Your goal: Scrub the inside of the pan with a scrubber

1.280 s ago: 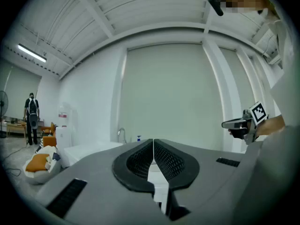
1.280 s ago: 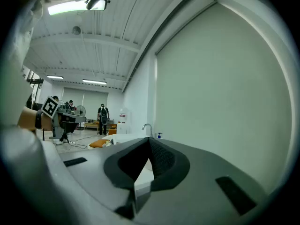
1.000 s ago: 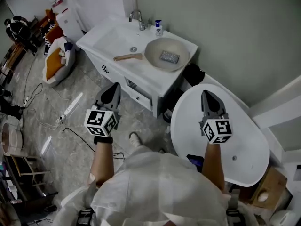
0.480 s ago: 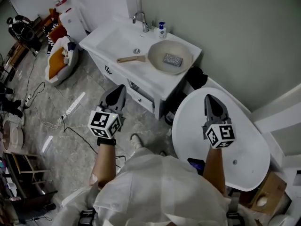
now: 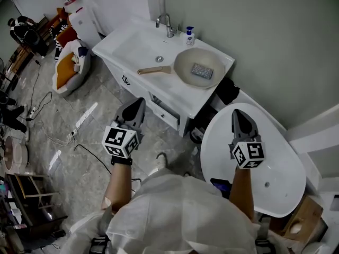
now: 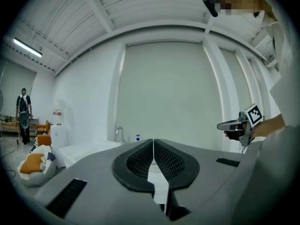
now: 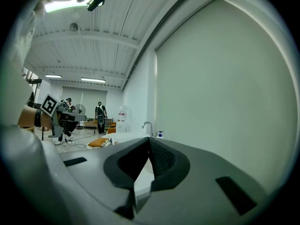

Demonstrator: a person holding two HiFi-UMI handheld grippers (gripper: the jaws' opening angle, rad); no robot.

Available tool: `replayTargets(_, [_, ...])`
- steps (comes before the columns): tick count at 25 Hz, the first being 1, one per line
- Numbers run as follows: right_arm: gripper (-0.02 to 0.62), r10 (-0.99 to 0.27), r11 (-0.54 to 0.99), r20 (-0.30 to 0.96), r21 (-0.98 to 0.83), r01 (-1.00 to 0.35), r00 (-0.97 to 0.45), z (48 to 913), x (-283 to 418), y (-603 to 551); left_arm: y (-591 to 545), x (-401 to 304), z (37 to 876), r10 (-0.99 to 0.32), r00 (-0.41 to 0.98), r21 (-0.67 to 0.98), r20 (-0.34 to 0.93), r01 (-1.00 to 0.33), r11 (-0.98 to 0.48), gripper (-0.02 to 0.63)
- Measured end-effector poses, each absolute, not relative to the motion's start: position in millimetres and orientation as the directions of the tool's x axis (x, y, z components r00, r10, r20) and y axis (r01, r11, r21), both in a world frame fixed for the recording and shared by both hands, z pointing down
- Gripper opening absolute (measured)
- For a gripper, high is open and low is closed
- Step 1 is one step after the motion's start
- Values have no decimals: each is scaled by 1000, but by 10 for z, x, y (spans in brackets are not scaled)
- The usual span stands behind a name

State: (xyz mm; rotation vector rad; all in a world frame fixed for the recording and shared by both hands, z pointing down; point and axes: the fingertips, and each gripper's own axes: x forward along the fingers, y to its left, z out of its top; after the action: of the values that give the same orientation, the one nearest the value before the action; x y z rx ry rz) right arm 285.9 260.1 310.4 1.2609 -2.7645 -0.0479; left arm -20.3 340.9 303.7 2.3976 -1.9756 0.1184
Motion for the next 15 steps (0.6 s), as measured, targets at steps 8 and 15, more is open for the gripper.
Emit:
replayTargets(8, [9,-794,608,70,77,-790,-604,3016,2283,2132,2870,-812,2922,-967,246,-41,61,-968,-249,18])
replayTargets(15, [9,-817,576,76,80,-814,-571,3095,1876,1922,2489,-1187,2905,-952,305,-44,43,-951,-306,19])
